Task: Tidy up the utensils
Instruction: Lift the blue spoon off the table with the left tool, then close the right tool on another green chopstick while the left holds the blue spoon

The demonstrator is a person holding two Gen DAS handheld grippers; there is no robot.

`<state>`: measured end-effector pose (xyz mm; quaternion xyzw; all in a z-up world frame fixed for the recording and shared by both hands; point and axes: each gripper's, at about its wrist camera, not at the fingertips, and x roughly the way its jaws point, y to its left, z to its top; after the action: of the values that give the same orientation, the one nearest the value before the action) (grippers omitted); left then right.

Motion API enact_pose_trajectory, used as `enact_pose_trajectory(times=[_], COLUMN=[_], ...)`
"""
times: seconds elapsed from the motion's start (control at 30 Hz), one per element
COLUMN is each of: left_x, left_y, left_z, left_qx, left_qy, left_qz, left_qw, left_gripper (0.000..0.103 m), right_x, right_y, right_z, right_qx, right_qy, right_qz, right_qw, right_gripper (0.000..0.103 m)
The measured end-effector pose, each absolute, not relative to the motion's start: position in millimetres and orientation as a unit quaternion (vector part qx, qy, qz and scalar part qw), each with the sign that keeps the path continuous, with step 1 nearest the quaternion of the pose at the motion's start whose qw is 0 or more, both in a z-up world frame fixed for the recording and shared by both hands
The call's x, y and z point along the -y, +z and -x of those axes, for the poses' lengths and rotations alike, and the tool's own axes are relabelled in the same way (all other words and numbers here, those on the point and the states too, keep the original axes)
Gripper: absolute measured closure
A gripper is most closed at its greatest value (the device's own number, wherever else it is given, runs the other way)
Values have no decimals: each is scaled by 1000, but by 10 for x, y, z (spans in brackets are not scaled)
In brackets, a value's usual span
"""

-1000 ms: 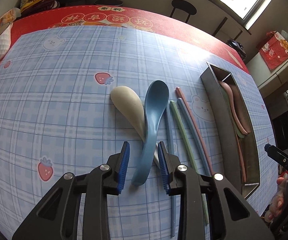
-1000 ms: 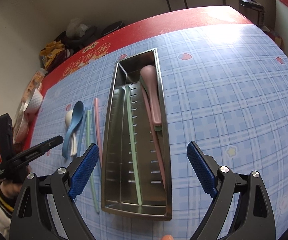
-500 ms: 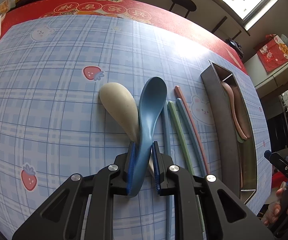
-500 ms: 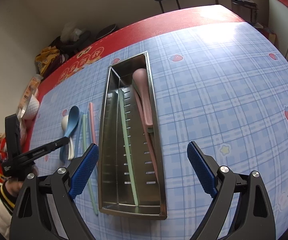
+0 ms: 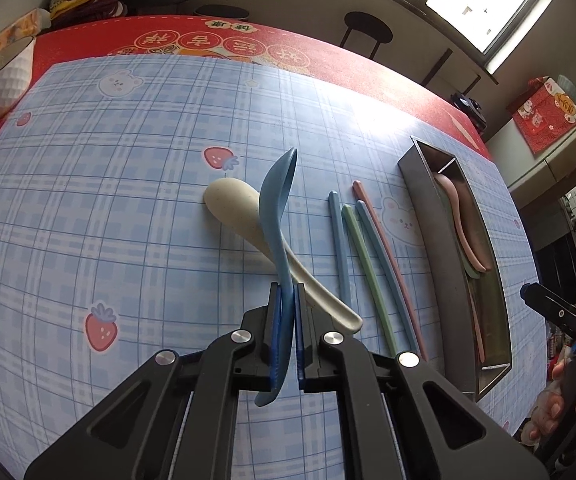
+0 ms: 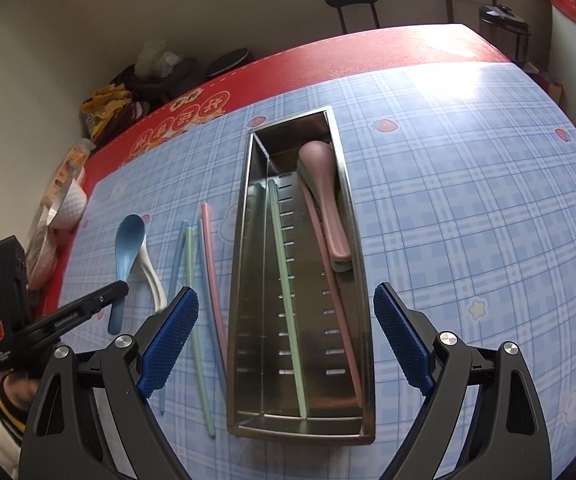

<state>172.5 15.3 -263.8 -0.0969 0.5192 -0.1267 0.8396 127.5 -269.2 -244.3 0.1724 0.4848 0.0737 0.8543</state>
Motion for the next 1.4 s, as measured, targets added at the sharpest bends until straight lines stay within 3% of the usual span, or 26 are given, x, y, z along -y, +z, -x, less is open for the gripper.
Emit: enact_pose_trajectory(times=[0.27, 0.33, 0.43, 0.6, 0.8, 1.4], left_x=[-402, -467, -557, -715, -918, -1197], left_y=[-2577, -2550, -2496, -2438, -2431, -2484], left_z=[-1378, -1315, -1240, -1123, -1059, -1011], left_qx=[-507, -502, -493, -484, -482, -489], left_qy=[-108, -108, -107, -102, -95, -99], left_qz=[90, 91, 88, 83, 83, 77], left_qw=[851, 853, 859, 865, 867, 863], left_gripper=[97, 97, 97, 97, 97, 97], right_x=[2240, 2091, 1877, 1566, 1396, 1200], right_y=[-2432, -2418, -2421, -2495, -2679, -2998], right_z=[-1310, -1309, -1313, -1301, -1336, -1494], right_qx=[-494, -494, -495, -505, -523, -551], right_qy=[110, 113, 121, 130, 112, 56], right_qz=[-125, -99, -71, -41, -41, -16], right_qw=[853, 856, 857, 852, 844, 832], right_gripper=[17, 28, 35, 63, 84, 90])
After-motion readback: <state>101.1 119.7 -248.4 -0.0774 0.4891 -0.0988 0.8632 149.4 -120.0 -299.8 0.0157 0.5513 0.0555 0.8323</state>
